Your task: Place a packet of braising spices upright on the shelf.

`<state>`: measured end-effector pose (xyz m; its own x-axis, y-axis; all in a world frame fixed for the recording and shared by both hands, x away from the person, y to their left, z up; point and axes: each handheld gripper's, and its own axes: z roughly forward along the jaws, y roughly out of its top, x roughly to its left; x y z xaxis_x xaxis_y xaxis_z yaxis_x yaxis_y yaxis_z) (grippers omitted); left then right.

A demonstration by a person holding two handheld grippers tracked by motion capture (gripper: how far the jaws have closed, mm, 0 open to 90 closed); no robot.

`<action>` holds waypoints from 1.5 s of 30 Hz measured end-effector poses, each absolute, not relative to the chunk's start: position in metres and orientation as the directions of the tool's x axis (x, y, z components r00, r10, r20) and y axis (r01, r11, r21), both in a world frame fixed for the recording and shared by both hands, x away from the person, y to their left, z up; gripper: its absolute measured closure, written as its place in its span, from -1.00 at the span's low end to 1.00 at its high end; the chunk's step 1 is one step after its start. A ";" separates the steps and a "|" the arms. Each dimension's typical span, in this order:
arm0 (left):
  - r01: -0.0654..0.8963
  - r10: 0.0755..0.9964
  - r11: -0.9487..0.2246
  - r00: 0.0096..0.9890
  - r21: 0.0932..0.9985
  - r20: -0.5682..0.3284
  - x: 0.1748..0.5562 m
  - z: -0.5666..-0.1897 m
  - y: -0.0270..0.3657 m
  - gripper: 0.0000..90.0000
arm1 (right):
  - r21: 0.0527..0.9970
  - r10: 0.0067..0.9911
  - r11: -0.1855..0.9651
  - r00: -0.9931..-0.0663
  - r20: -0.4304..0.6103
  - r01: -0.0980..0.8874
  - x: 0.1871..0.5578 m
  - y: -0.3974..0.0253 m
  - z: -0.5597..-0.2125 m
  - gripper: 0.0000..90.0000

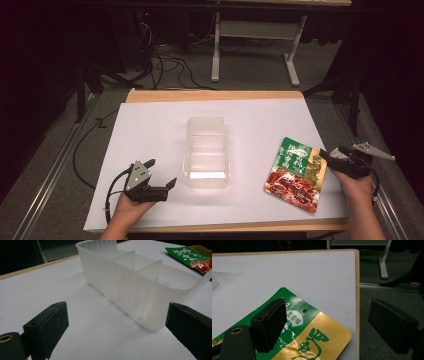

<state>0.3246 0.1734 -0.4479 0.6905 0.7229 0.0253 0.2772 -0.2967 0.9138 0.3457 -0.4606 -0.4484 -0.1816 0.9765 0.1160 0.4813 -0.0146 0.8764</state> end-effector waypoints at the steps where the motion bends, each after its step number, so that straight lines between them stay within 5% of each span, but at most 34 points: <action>1: 0.277 0.723 -0.296 0.690 0.914 0.025 0.325 -0.448 0.173 -0.88 | 0.869 0.976 -0.021 -0.180 0.126 0.494 0.348 -0.461 -0.450 -0.64; 21: 0.276 0.729 -0.294 0.684 0.915 0.028 0.325 -0.448 0.175 -0.88 | 0.765 0.951 -0.112 -0.155 0.268 0.634 0.366 -0.465 -0.471 -0.52; 45: 0.273 0.731 -0.295 0.681 0.916 0.032 0.324 -0.448 0.175 -0.88 | 0.750 0.936 -0.144 -0.156 0.315 0.646 0.366 -0.468 -0.473 -0.39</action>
